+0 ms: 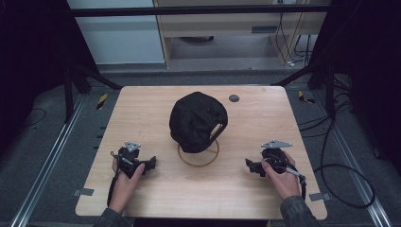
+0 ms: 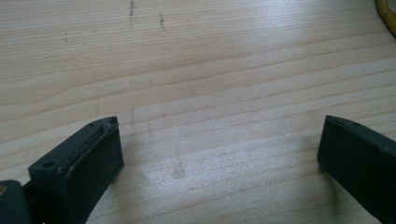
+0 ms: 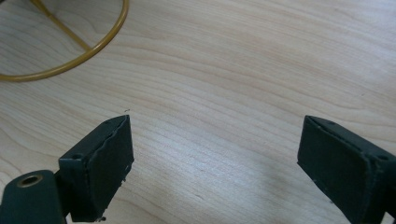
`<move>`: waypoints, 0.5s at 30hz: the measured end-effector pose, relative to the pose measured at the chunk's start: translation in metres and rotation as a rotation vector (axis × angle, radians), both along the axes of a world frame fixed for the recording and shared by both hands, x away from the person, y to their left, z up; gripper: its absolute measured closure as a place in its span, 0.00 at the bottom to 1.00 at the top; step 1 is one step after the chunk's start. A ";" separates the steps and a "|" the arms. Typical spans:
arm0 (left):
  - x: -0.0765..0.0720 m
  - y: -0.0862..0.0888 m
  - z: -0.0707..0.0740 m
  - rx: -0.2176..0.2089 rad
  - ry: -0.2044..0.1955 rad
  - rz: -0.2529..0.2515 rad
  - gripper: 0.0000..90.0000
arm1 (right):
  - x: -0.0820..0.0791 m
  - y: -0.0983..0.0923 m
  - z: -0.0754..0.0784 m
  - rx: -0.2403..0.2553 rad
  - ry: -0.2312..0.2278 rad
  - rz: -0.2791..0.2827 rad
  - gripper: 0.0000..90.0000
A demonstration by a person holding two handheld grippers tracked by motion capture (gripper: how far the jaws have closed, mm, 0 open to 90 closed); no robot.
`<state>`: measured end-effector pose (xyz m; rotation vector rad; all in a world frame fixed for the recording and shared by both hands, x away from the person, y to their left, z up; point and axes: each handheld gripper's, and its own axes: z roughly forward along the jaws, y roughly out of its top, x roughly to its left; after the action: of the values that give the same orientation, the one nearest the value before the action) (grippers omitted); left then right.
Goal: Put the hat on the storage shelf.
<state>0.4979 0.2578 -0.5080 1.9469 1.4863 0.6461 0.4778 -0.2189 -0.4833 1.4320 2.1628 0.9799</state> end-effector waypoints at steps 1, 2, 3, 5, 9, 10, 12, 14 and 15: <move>0.000 0.000 0.000 0.000 0.000 0.000 0.00 | 0.000 0.001 -0.001 -0.003 -0.001 -0.003 0.12; 0.000 0.000 0.000 0.000 0.000 0.000 0.00 | 0.000 0.002 -0.004 -0.006 -0.001 -0.006 0.12; 0.000 0.000 0.000 0.000 0.000 0.000 0.00 | 0.001 0.002 -0.005 0.001 0.002 -0.005 0.12; 0.000 0.000 0.000 0.000 0.000 0.000 0.00 | 0.001 0.003 -0.006 0.002 0.004 -0.010 0.12; 0.000 0.000 0.000 0.000 0.000 0.000 0.00 | 0.004 0.005 -0.011 0.023 -0.002 -0.024 0.12; 0.000 0.000 0.000 0.000 0.000 0.000 0.00 | 0.005 0.006 -0.012 0.022 -0.001 -0.029 0.12; 0.000 0.000 0.000 0.000 0.000 0.000 0.00 | 0.006 0.007 -0.014 0.027 -0.002 -0.029 0.12; 0.000 0.000 0.000 0.000 0.000 0.000 0.00 | 0.007 0.008 -0.015 0.029 -0.002 -0.032 0.12; 0.000 0.000 0.000 0.000 0.000 0.000 0.00 | 0.008 0.009 -0.016 0.027 -0.007 -0.033 0.12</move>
<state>0.4978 0.2577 -0.5080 1.9469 1.4865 0.6462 0.4861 -0.2103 -0.4992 1.4697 2.1221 1.0039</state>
